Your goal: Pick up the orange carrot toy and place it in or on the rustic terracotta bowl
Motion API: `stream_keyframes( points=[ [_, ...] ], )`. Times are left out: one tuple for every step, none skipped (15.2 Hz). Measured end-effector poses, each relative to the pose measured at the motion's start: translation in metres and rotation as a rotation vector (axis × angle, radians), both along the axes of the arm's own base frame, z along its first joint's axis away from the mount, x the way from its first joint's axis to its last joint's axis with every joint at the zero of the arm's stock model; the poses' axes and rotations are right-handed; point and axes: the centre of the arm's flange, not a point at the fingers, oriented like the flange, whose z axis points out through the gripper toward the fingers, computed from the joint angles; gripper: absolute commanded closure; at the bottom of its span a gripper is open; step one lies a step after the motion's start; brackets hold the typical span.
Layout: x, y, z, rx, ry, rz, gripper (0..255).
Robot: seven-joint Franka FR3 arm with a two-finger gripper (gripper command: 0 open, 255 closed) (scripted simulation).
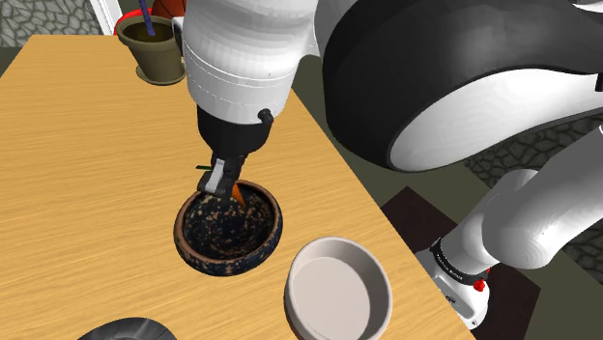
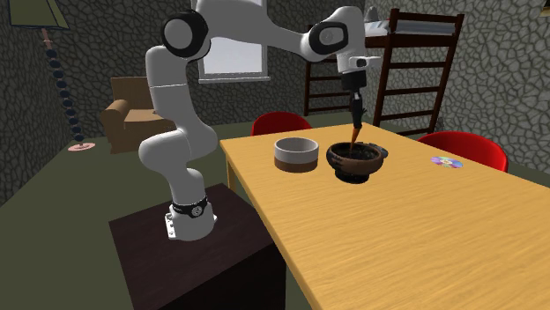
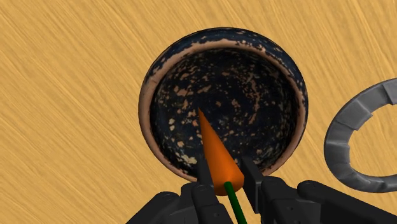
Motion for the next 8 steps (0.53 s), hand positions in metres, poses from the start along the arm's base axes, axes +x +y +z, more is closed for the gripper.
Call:
stream_keyframes(
  points=[
    [-0.0003, -0.0004, -0.0022, 0.000, 0.000, 0.000, 255],
    [-0.0002, -0.0002, -0.0032, 0.000, 0.000, 0.000, 255],
    [-0.0003, -0.0001, -0.0037, 0.000, 0.000, 0.000, 255],
    [-0.0003, -0.0001, -0.0039, 0.000, 0.000, 0.000, 255],
    [-0.0002, -0.0001, -0.0041, 0.000, 0.000, 0.000, 255],
    [-0.0003, -0.0001, -0.0041, 0.000, 0.000, 0.000, 255],
    [-0.0003, -0.0001, -0.0042, 0.000, 0.000, 0.000, 0],
    [-0.0003, -0.0001, -0.0042, 0.000, 0.000, 0.000, 0]
  ],
)
